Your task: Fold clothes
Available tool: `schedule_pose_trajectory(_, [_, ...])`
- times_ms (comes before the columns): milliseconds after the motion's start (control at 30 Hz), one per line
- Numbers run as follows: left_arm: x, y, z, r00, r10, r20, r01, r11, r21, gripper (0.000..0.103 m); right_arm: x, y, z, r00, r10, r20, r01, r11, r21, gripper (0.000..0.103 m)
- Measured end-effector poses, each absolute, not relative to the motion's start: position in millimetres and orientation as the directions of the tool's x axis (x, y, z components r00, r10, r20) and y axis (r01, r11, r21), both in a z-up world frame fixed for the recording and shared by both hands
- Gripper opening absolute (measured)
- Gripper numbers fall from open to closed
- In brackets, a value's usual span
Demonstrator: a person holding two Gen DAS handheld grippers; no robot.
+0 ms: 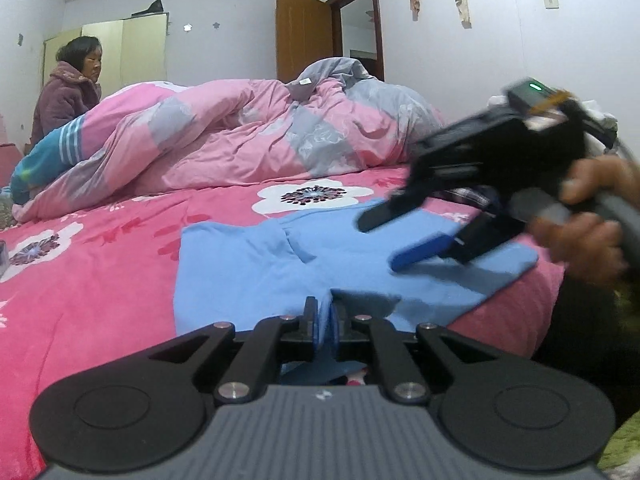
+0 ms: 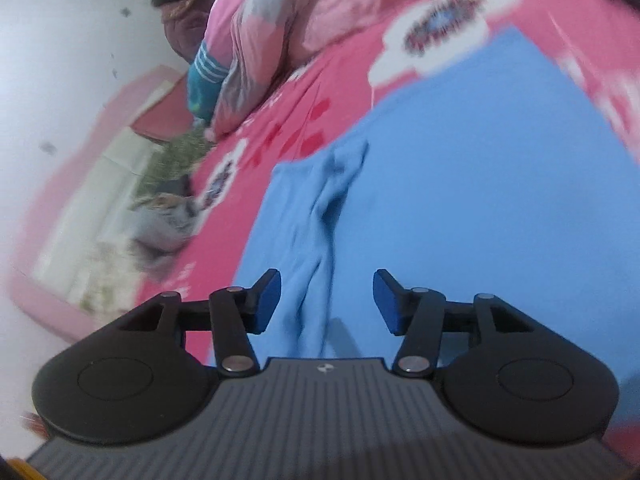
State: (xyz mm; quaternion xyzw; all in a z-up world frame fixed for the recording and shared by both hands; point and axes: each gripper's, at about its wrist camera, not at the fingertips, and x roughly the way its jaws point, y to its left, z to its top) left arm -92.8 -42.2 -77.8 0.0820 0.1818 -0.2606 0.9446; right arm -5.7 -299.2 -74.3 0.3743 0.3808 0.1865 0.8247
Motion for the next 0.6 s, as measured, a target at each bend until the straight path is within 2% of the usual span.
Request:
schedule_pose_trajectory(167, [-98.2,-39.5,-72.5,0.808,-0.452,-0.377,0.507,0.860,0.055,0.007,-33.8,-299.5,-96.2,0.569,0.720,-0.398,0.062,0.445,0.893,0.057])
schedule_pose_trajectory(400, [-102.0,-38.5,-70.9,0.805,-0.463,-0.372,0.517,0.854,0.055,0.007,-42.7,-281.1,-126.9,0.539,0.810,-0.232,0.162,0.171,0.972,0.062])
schedule_pose_trajectory(533, [-104.7,-39.3,-71.7,0.800,-0.473,-0.370,0.529,0.847,0.060,0.007,-36.3,-275.0,-131.8,0.546,0.809,-0.220,0.191,0.135,0.972,0.061])
schedule_pose_trajectory(600, [-105.3,-39.3,-72.0,0.798,-0.477,-0.368,0.532,0.845,0.059,0.007,-32.3,-269.5,-130.9,0.546,0.811,-0.209,0.187,0.125,0.974,0.057])
